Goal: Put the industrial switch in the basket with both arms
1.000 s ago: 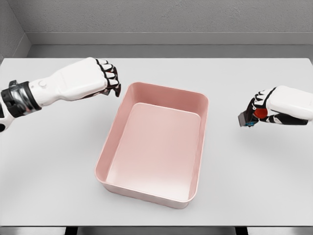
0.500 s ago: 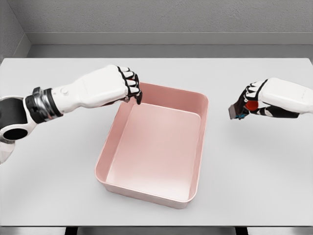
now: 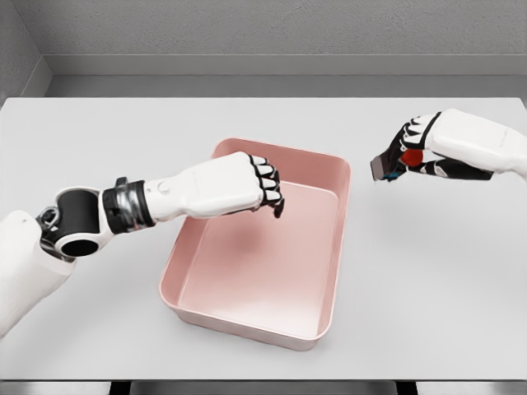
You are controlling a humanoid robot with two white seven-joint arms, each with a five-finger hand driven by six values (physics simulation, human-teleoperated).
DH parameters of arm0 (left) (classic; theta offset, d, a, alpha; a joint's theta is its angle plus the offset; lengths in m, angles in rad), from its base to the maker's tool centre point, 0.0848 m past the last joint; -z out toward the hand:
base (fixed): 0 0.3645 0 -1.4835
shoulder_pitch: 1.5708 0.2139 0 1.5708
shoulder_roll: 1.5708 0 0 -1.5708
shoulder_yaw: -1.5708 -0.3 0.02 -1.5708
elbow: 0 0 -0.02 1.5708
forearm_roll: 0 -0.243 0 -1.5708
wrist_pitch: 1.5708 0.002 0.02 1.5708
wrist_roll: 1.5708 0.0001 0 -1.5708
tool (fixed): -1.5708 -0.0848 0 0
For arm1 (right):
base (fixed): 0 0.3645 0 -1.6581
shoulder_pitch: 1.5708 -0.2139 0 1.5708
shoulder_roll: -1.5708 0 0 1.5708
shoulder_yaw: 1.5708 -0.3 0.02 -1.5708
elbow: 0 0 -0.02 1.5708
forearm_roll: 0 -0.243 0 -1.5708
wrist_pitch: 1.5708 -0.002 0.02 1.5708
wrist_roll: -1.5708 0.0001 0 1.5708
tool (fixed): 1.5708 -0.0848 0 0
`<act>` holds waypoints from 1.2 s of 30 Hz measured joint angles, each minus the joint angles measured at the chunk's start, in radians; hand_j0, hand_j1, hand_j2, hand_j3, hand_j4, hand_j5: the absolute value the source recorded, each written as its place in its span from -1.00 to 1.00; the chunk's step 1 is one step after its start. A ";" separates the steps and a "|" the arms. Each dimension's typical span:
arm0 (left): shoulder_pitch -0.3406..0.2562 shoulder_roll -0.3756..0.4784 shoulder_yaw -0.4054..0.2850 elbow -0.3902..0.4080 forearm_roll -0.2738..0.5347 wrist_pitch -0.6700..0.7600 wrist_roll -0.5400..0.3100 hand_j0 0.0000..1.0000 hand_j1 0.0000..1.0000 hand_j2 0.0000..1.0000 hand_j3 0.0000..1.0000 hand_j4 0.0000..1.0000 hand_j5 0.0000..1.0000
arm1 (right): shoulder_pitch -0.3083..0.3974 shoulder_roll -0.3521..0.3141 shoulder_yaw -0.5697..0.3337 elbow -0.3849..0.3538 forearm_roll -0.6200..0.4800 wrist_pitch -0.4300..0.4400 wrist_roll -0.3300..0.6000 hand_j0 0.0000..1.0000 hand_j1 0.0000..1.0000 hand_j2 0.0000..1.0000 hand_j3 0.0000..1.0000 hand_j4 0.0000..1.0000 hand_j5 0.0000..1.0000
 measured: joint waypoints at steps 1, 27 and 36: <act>-0.002 -0.002 0.000 -0.001 0.000 0.000 0.002 0.86 0.86 0.86 0.86 0.86 0.86 | -0.006 0.003 0.000 0.000 0.000 0.000 0.000 -0.10 -0.10 -0.10 -0.10 -0.10 -0.10; -0.006 0.139 0.032 -0.003 0.111 0.001 0.039 1.00 1.00 1.00 1.00 1.00 1.00 | -0.164 0.105 0.135 -0.003 0.001 0.000 -0.016 -0.10 -0.10 -0.10 -0.10 -0.10 -0.10; 0.000 0.217 0.057 0.005 0.123 0.001 0.037 1.00 1.00 1.00 1.00 1.00 1.00 | -0.216 0.168 0.244 -0.004 0.001 0.000 -0.017 0.00 0.00 0.00 0.00 0.00 0.00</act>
